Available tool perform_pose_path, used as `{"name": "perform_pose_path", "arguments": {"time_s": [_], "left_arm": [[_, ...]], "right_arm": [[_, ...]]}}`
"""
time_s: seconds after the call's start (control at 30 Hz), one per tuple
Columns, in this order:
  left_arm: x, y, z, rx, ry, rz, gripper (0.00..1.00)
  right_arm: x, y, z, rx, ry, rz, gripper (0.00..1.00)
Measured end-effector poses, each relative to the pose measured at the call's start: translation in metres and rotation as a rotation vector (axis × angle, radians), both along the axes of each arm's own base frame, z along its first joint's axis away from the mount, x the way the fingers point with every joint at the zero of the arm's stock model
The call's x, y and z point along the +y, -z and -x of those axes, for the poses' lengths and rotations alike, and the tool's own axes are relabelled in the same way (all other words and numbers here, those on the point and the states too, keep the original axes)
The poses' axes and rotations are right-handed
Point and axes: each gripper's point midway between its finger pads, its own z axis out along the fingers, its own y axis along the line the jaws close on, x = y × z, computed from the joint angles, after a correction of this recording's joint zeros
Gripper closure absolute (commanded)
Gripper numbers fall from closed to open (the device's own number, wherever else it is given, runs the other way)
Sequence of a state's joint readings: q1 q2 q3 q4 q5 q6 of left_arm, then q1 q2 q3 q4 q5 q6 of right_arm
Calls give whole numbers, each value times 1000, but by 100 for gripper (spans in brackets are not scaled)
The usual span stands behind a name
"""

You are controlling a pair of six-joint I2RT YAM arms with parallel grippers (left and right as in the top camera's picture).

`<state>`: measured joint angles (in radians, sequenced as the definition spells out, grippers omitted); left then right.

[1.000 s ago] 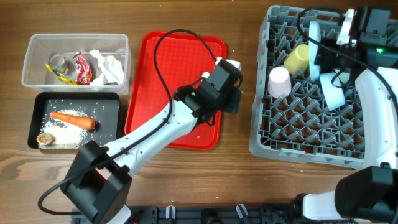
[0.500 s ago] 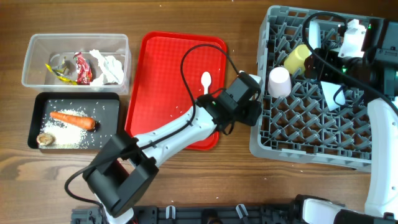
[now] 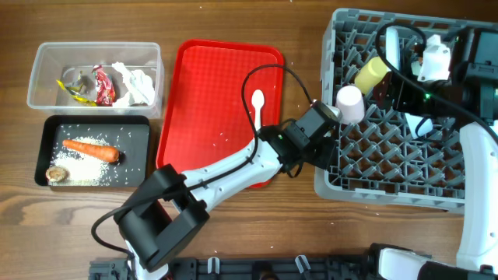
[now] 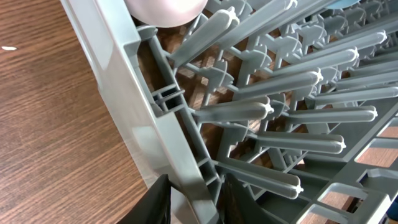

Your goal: Sort waste into correct bins and load items into the dishwasher rack

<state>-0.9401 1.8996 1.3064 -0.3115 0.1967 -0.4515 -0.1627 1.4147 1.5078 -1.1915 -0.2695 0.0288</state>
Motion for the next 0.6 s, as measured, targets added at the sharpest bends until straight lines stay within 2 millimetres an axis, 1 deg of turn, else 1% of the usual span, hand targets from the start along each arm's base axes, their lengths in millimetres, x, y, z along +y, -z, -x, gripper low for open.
{"name": "perform_pose_path", "arguments": {"time_s": [0.17,0.27,0.37,0.43,0.47,0.5,0.53,0.6], "left_arm": [[-5,-1,8,-2,15,0,74],[-6,-2,9,-5,19,3,74],[-6,-4,7,-50,30,-13,67],[-4,-7,4,-88,26,-30,66],[-2,-12,1,-115,15,-37,65],[3,-26,-7,-160,-8,-32,61],[7,-38,-14,-189,-26,-23,54],[20,-66,-30,-255,-77,1,51]], "right_arm": [[1,1,2,8,-9,-2,12],[4,1,3,10,-15,-15,11],[6,0,2,6,-21,-26,10],[10,-2,1,-6,-47,-44,9],[13,-3,1,-10,-60,-53,9],[14,-3,1,-15,-68,-60,9],[15,-4,1,-17,-73,-63,9],[16,-4,1,-20,-80,-68,9]]}}
